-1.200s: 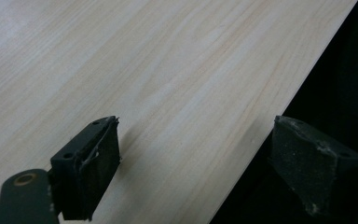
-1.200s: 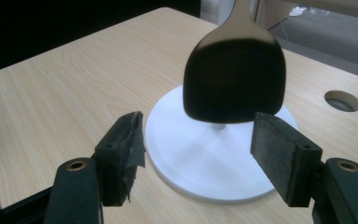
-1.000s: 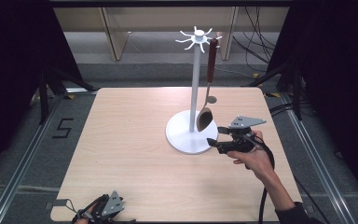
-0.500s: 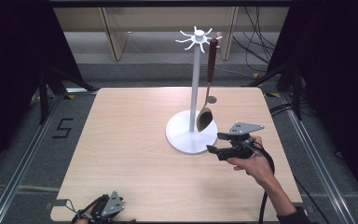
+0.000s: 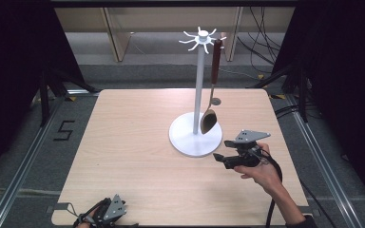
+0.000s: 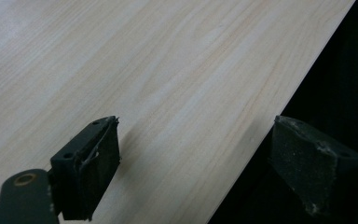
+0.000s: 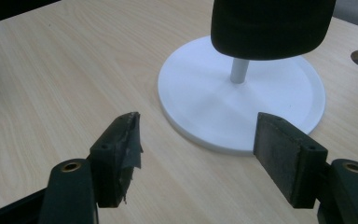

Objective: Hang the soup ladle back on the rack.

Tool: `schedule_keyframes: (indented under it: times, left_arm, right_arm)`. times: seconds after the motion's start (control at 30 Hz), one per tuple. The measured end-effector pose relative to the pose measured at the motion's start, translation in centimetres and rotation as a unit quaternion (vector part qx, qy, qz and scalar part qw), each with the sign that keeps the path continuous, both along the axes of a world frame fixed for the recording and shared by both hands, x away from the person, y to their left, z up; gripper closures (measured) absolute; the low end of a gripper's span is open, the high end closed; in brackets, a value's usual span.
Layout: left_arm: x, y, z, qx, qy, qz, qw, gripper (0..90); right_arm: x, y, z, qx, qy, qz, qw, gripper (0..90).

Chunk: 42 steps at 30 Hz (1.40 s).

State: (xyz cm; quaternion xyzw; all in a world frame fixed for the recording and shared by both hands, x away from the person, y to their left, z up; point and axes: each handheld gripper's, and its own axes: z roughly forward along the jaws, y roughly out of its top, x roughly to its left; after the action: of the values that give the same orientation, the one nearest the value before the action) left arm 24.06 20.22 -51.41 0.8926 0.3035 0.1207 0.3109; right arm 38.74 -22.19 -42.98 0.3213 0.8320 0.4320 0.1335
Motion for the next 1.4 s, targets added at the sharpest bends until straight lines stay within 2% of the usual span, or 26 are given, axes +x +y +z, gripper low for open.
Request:
schedule_keyframes:
  times: [0.07, 0.1, 0.13, 0.2, 0.23, 0.27, 0.3, 0.33, 0.37, 0.4, 0.5, 0.53, 0.57, 0.6, 0.7, 0.8, 0.87, 1.0, 1.07, 1.1, 1.13, 1.17, 1.2, 1.23, 1.3, 1.4]
  left_arm:
    - [0.0, 0.0, 0.0, -0.001, -0.001, 0.001, 1.0, 15.2]
    - [0.0, 0.0, 0.0, -0.002, 0.0, 0.001, 1.0, 15.2]
    - [0.0, 0.0, 0.0, -0.002, 0.0, 0.001, 1.0, 15.2]
    - [0.0, 0.0, 0.0, -0.001, 0.0, 0.0, 1.0, 15.2]
    - [0.0, 0.0, 0.0, 0.0, 0.0, -0.002, 1.0, 15.2]
    - [0.0, 0.0, 0.0, 0.0, 0.0, -0.001, 1.0, 15.2]
    - [0.0, 0.0, 0.0, 0.0, 0.0, -0.001, 1.0, 15.2]
    - [0.0, 0.0, 0.0, 0.0, 0.0, -0.001, 1.0, 15.2]
    - [0.0, 0.0, 0.0, 0.0, 0.0, -0.001, 1.0, 15.2]
    - [0.0, 0.0, 0.0, 0.0, 0.0, -0.001, 1.0, 15.2]
    - [0.0, 0.0, 0.0, 0.0, 0.0, -0.001, 1.0, 15.2]
    - [0.0, 0.0, 0.0, 0.0, 0.0, -0.001, 1.0, 15.2]
    - [0.0, 0.0, 0.0, 0.0, 0.0, -0.001, 1.0, 15.2]
    - [0.0, 0.0, 0.0, 0.0, 0.0, -0.001, 1.0, 15.2]
    - [0.0, 0.0, 0.0, 0.0, 0.0, -0.001, 1.0, 15.2]
    - [0.0, 0.0, 0.0, 0.0, 0.0, -0.001, 1.0, 15.2]
    - [0.0, 0.0, 0.0, -0.001, -0.001, 0.001, 1.0, 15.3]
    - [0.0, 0.0, 0.0, 0.0, -0.001, -0.001, 1.0, 15.2]
    - [0.0, 0.0, 0.0, 0.0, 0.0, -0.002, 1.0, 15.2]
    - [0.0, 0.0, 0.0, 0.001, 0.0, -0.002, 1.0, 15.3]
    - [0.0, 0.0, 0.0, 0.002, -0.001, -0.002, 1.0, 15.2]
    - [0.0, 0.0, 0.0, -0.002, -0.001, 0.001, 1.0, 15.2]
    - [0.0, 0.0, 0.0, -0.001, -0.001, 0.001, 1.0, 15.2]
    - [0.0, 0.0, 0.0, -0.001, 0.0, -0.001, 1.0, 15.2]
    - [0.0, 0.0, 0.0, -0.002, -0.001, 0.001, 1.0, 15.2]
    - [0.0, 0.0, 0.0, 0.0, -0.001, 0.001, 1.0, 15.2]
  right_arm:
    - [-0.4, -0.1, -0.2, -0.002, 0.007, -0.005, 1.0, 32.5]
    - [-0.3, -0.2, -0.4, -0.007, -0.005, -0.002, 1.0, 32.5]
    - [-0.5, -0.1, -0.5, -0.004, 0.003, -0.009, 0.9999, 32.4]
    - [-0.6, -0.2, -0.5, -0.005, 0.009, -0.004, 0.9999, 32.5]
    - [-0.4, -0.4, -0.6, -0.011, -0.01, 0.005, 0.9999, 32.5]
    - [-0.7, -0.5, -0.7, -0.008, 0.008, -0.006, 0.9999, 32.4]
    - [-0.9, -0.4, -0.8, -0.008, 0.014, -0.007, 0.9998, 32.2]
    - [-0.9, -0.4, -0.8, -0.008, 0.014, -0.007, 0.9998, 32.2]
    - [-0.8, -0.5, -0.9, -0.011, 0.001, 0.001, 0.9999, 32.2]
    - [-1.0, -0.6, -0.9, -0.009, 0.01, -0.007, 0.9999, 32.3]
    - [-1.3, -0.6, -1.2, -0.011, 0.008, -0.002, 0.9999, 32.3]
    - [-1.3, -0.6, -1.3, -0.015, 0.001, 0.006, 0.9999, 32.3]
    - [-1.7, -0.5, -1.4, -0.007, 0.016, -0.01, 0.9998, 32.3]
    - [-1.5, -0.6, -1.4, -0.012, -0.001, 0.0, 0.9999, 32.3]
    - [-1.9, -0.7, -1.5, -0.012, 0.007, 0.004, 0.9999, 32.3]
    - [-2.3, -0.7, -1.7, -0.011, -0.002, -0.001, 0.9999, 32.2]
    - [-2.6, -0.7, -2.0, -0.013, 0.001, 0.009, 0.9999, 32.1]
    - [-3.0, -0.7, -2.3, -0.013, 0.002, 0.002, 0.9999, 32.0]
    - [-3.0, -0.7, -2.6, -0.014, 0.002, 0.012, 0.9998, 32.0]
    - [-3.3, -0.7, -2.6, -0.014, 0.008, 0.003, 0.9999, 31.9]
    - [-3.3, -0.8, -2.7, -0.013, 0.001, 0.011, 0.9999, 31.9]
    - [-3.4, -0.8, -2.7, -0.014, 0.009, 0.011, 0.9998, 31.9]
    - [-3.5, -0.8, -2.8, -0.013, -0.001, 0.008, 0.9999, 32.0]
    - [-3.7, -0.8, -2.9, -0.01, 0.011, 0.006, 0.9999, 31.9]
    - [-3.9, -0.9, -3.3, -0.016, 0.008, 0.016, 0.9997, 31.9]
    - [-4.2, -1.0, -3.5, -0.016, 0.012, 0.006, 0.9998, 31.8]
